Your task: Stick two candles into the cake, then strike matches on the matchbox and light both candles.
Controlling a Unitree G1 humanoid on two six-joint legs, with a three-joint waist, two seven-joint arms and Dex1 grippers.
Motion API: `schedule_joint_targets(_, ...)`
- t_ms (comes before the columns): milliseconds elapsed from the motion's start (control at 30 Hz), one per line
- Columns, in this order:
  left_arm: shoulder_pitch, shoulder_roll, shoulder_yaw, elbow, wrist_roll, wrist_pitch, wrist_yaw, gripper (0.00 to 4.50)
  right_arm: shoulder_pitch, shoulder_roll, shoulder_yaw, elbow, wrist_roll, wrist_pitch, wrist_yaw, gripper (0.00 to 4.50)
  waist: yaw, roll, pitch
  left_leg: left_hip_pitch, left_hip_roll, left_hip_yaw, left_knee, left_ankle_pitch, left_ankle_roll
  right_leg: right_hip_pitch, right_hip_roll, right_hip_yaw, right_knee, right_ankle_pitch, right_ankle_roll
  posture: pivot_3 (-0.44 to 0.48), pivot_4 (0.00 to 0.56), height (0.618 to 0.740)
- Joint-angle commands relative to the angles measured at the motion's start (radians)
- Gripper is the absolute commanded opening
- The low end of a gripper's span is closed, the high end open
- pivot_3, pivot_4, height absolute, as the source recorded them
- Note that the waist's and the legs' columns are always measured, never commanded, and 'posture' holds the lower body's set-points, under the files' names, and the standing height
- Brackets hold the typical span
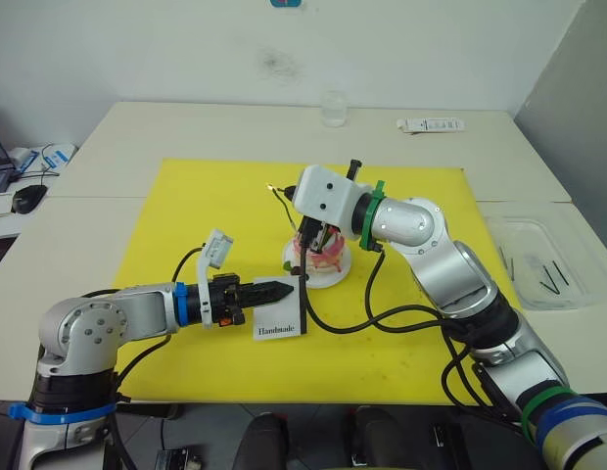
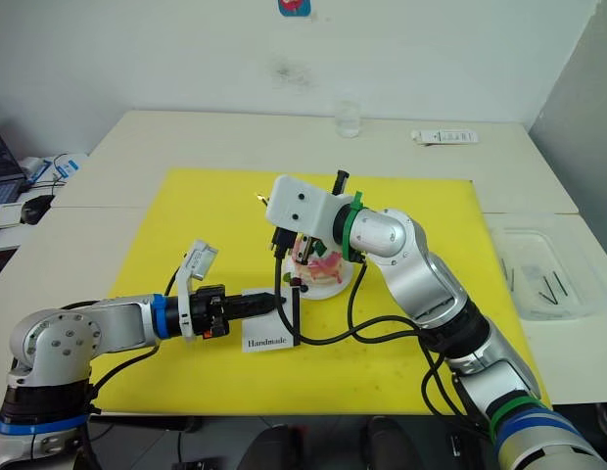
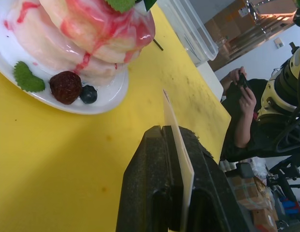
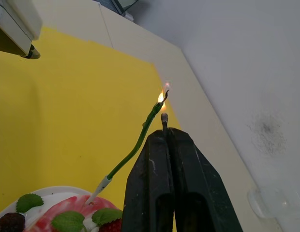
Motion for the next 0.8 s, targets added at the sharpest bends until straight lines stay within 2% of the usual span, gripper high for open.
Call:
schedule_joint_targets(33,-0.013,0.0,0.005,-0.013,-0.015,-0.012,-0.017,0.0,-0.005,0.002,-0.021,-0.04,-0.006,-0.01,-0.001,0.01,0.0,0.0,0.0,0.0,0.0,0.0,0.0,0.0,0.0,0.0,0.0,0.0,0.0,0.0,0.0,0.0,0.15,0.74)
schedule_joint_targets(467,-0.02,0.004,0.006,-0.01,-0.018,-0.005,-0.025,0.0,0.003,-0.011,-0.049,-0.085,0.007,0.011,0.004,0.01,0.0,0.0,0.0,0.0,0.0,0.0,0.0,0.0,0.0,0.0,0.0,0.0,0.0,0.0,0.0,0.0,0.15,0.74)
schedule_joint_targets(800,-0.031,0.014,0.025,0.003,-0.051,0.023,-0.022,0.0,0.028,-0.07,-0.184,-0.315,0.201,0.171,0.117,0.01,0.001,0.0,0.0,-0.001,0.0,0.0,-0.001,0.0,0.0,-0.001,0.0,-0.001,0.0,0.0,0.001,0.0,0.15,0.74)
